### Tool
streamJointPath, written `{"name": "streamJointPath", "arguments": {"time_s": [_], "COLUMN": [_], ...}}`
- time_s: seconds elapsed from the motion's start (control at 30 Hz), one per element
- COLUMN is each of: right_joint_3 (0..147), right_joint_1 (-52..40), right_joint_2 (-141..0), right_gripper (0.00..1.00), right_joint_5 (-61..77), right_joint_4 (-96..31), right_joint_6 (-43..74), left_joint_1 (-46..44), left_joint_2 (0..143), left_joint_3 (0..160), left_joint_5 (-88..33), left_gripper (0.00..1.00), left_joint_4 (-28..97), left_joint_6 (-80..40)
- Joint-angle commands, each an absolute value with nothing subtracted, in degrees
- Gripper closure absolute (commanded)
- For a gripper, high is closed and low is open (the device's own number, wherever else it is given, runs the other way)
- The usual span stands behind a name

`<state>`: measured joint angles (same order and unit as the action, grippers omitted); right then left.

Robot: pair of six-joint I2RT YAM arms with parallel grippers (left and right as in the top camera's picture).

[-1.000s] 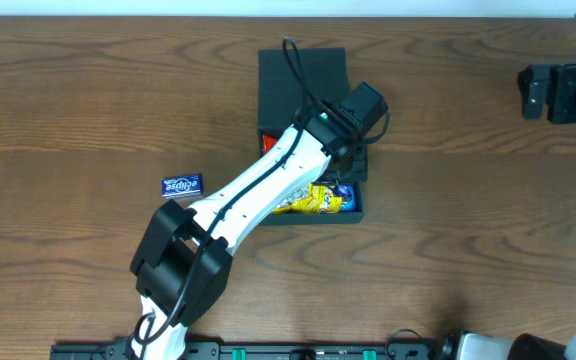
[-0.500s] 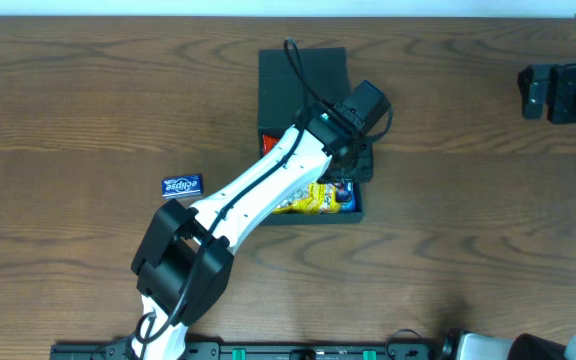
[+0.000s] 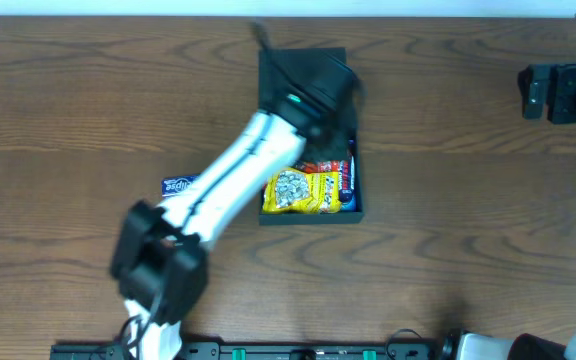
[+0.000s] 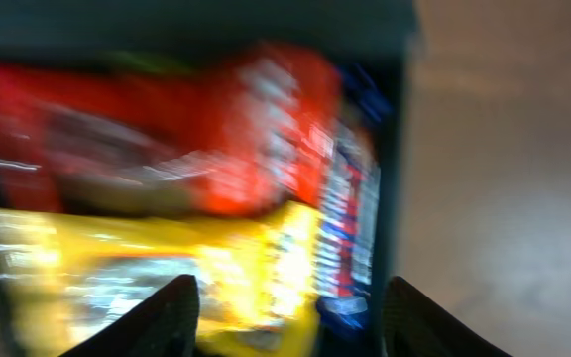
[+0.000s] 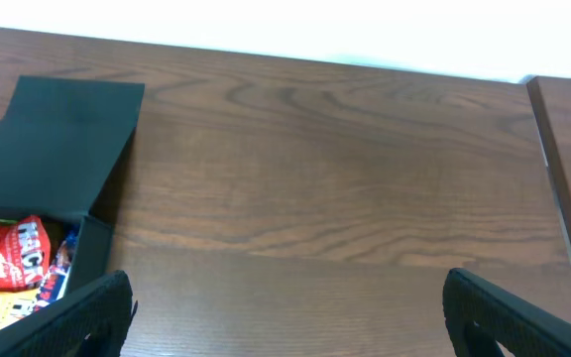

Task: Pack container
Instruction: 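Release the bar and lift left gripper out of the box, then lower left gripper to the blue Eclipse mints tin and grasp it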

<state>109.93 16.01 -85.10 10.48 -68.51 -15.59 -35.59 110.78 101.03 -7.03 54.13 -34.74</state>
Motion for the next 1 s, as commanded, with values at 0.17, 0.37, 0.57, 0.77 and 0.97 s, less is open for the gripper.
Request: {"name": "streamJointPath", "arguments": {"time_s": [0.17,0.37,0.57,0.77,0.97], "right_joint_3": [110.15,110.13,110.15,110.15,110.13], "right_joint_1": [16.47,16.47,16.47,16.47,16.47], "right_joint_2": [-84.64,-84.64,-84.64,-84.64,-84.64], "right_gripper": [0.01,0.01,0.01,0.01,0.01], "right_joint_5": [10.98,12.56,12.69,13.63,13.74], "right_joint_4": [-68.53,-68.31,-68.31,-68.36,-68.60], "right_joint_6": [-14.79,-14.81,-14.79,-14.76,-14.79], "left_joint_1": [-17.37,-3.84,0.49,0.89,0.73], "left_joint_2": [93.60,87.55,87.72,88.60,88.79], "left_joint_3": [101.21,101.19,100.68,95.72,83.46], "left_joint_5": [6.31,6.42,6.42,6.33,3.77], "left_gripper": [0.34,0.32,0.32,0.33,0.21], "left_joint_4": [56.38,57.34,61.56,64.69,61.45], "left_joint_6": [-27.86,-23.27,-26.15,-43.22,-64.03]}}
